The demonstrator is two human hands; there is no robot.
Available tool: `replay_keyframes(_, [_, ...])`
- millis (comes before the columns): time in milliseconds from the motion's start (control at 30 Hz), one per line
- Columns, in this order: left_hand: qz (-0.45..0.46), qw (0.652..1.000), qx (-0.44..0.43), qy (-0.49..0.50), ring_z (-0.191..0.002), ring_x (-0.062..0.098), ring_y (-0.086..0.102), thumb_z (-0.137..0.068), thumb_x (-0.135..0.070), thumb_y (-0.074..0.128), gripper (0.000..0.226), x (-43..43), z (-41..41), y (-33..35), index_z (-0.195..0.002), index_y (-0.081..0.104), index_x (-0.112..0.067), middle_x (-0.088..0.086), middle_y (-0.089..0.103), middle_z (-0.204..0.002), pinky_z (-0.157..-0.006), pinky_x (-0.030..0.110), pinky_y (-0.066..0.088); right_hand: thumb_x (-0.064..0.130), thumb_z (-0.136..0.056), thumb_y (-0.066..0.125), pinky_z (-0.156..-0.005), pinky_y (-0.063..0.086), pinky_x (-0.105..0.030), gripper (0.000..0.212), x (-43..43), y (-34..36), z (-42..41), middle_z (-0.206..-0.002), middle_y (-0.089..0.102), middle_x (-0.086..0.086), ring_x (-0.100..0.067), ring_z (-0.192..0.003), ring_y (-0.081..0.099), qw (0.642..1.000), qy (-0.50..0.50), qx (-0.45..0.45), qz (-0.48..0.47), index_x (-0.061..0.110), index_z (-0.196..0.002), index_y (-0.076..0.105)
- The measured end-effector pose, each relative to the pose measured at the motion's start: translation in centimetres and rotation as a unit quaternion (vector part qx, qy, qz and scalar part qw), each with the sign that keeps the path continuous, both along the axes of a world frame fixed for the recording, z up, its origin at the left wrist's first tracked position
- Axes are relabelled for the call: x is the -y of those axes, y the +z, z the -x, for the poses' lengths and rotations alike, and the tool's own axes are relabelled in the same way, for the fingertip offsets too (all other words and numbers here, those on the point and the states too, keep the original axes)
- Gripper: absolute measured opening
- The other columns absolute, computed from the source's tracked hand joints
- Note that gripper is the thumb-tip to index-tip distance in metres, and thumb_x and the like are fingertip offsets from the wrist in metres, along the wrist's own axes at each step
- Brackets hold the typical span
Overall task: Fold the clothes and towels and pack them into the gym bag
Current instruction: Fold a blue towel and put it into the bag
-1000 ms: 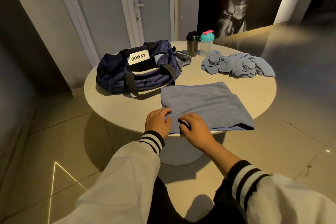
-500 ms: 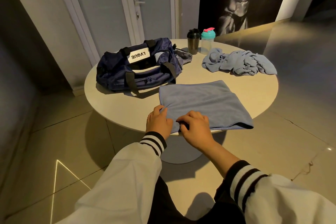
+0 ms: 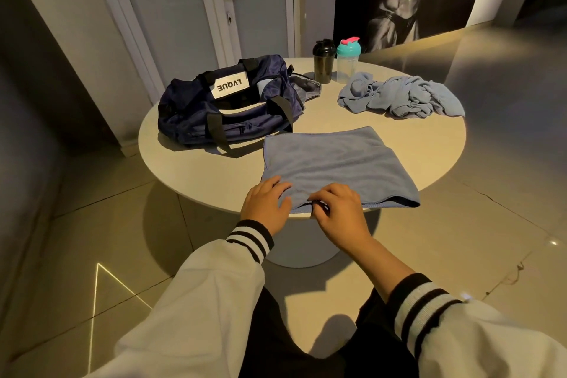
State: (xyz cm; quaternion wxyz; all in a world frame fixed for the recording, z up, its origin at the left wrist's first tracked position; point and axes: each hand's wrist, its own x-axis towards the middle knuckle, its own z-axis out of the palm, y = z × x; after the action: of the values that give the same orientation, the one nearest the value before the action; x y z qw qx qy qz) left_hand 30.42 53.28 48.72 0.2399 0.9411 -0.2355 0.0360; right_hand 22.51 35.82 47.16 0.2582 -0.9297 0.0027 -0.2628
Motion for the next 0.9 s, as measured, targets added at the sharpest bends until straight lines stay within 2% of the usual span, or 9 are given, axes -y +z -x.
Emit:
replay_keyframes(167, [-0.002, 1.0, -0.009, 0.029, -0.149, 0.023, 0.023, -0.104, -0.014, 0.04, 0.045, 0.7, 0.2, 0.3, -0.148, 0.043, -0.026, 0.002, 0.03, -0.161, -0.124, 0.039, 0.015, 0.01, -0.09, 0.068, -0.081, 0.042, -0.036, 0.019, 0.5, -0.3, 0.7, -0.093, 0.063, 0.001, -0.024, -0.092, 0.056, 1.0, 0.027, 0.011, -0.003, 0.02, -0.105, 0.074])
replay_keyframes(267, [0.012, 0.996, 0.088, -0.011, -0.14, 0.021, 0.038, -0.102, -0.021, 0.048, 0.034, 1.5, 1.3, 0.3, -0.134, 0.058, -0.024, 0.0, 0.05, -0.146, -0.121, 0.038, 0.017, 0.011, -0.094, 0.064, -0.081, 0.046, -0.037, 0.019, 0.6, 0.0, 1.2, -0.097, 0.064, 0.0, -0.022, -0.095, 0.055, 0.997, 0.07, 0.008, -0.033, 0.018, -0.109, 0.073])
replay_keyframes(400, [0.035, 0.994, 0.064, -0.077, -0.118, 0.014, 0.053, -0.099, -0.039, 0.054, 0.027, 2.1, 2.8, -0.4, -0.122, 0.063, -0.03, -0.01, 0.063, -0.123, -0.109, 0.035, 0.034, 0.026, -0.093, 0.058, -0.082, 0.027, -0.034, 0.018, 1.9, 0.2, 2.1, -0.096, 0.062, 0.009, -0.014, -0.1, 0.053, 1.0, 0.017, 0.02, 0.011, 0.03, -0.104, 0.072])
replay_keyframes(500, [0.07, 0.994, 0.053, -0.064, -0.111, 0.014, 0.057, -0.098, -0.031, 0.056, 0.018, 1.6, 2.7, -0.5, -0.113, 0.065, -0.028, -0.01, 0.065, -0.115, -0.107, 0.034, 0.036, 0.028, -0.092, 0.062, -0.082, 0.017, -0.031, 0.016, 3.1, 0.2, 2.7, -0.098, 0.059, 0.012, -0.012, -0.104, 0.051, 0.998, -0.058, -0.004, 0.025, 0.034, -0.103, 0.072])
replay_keyframes(600, [0.041, 0.997, 0.07, -0.004, -0.1, 0.014, 0.057, -0.097, -0.023, 0.052, 0.012, 2.1, 3.0, 0.2, -0.096, 0.062, -0.028, -0.011, 0.063, -0.099, -0.12, 0.042, 0.016, 0.021, -0.093, 0.065, -0.083, 0.02, -0.032, 0.016, 3.8, 0.1, 2.9, -0.097, 0.061, 0.009, -0.016, -0.101, 0.054, 1.0, -0.026, -0.014, 0.007, 0.032, -0.102, 0.073])
replay_keyframes(667, [0.0, 0.996, 0.087, 0.025, -0.098, 0.01, 0.054, -0.095, -0.024, 0.052, 0.01, 3.2, 3.3, 1.0, -0.092, 0.06, -0.031, -0.013, 0.06, -0.096, -0.122, 0.041, 0.001, 0.02, -0.094, 0.065, -0.084, 0.024, -0.032, 0.017, 4.1, 0.3, 3.3, -0.097, 0.063, 0.01, -0.016, -0.1, 0.055, 1.0, 0.006, -0.015, -0.014, 0.032, -0.103, 0.073])
replay_keyframes(700, [0.0, 0.996, 0.088, 0.013, -0.1, 0.01, 0.053, -0.093, -0.025, 0.054, 0.009, 4.0, 3.3, 1.2, -0.094, 0.06, -0.031, -0.013, 0.06, -0.098, -0.122, 0.041, 0.001, 0.022, -0.094, 0.065, -0.085, 0.023, -0.032, 0.017, 4.5, 0.3, 3.5, -0.098, 0.063, 0.01, -0.014, -0.101, 0.055, 1.0, -0.001, -0.009, -0.013, 0.032, -0.104, 0.073])
replay_keyframes(800, [0.049, 0.991, 0.053, -0.11, -0.114, 0.015, 0.05, -0.092, -0.029, 0.06, 0.019, 7.3, 3.8, 1.7, -0.111, 0.063, -0.03, -0.009, 0.062, -0.115, -0.113, 0.039, 0.029, 0.022, -0.088, 0.067, -0.089, 0.023, -0.035, 0.021, 6.9, 0.1, 4.2, -0.109, 0.061, 0.006, -0.015, -0.11, 0.051, 0.996, -0.091, 0.016, 0.008, 0.032, -0.106, 0.072])
replay_keyframes(900, [0.047, 0.984, 0.022, -0.172, -0.118, 0.017, 0.049, -0.095, -0.03, 0.062, 0.023, 10.1, 4.8, 1.5, -0.118, 0.065, -0.025, -0.006, 0.062, -0.122, -0.105, 0.034, 0.038, 0.024, -0.09, 0.064, -0.099, 0.026, -0.042, 0.023, 9.1, 0.1, 5.0, -0.117, 0.058, 0.004, -0.017, -0.118, 0.047, 0.99, -0.14, -0.035, -0.007, 0.03, -0.111, 0.071])
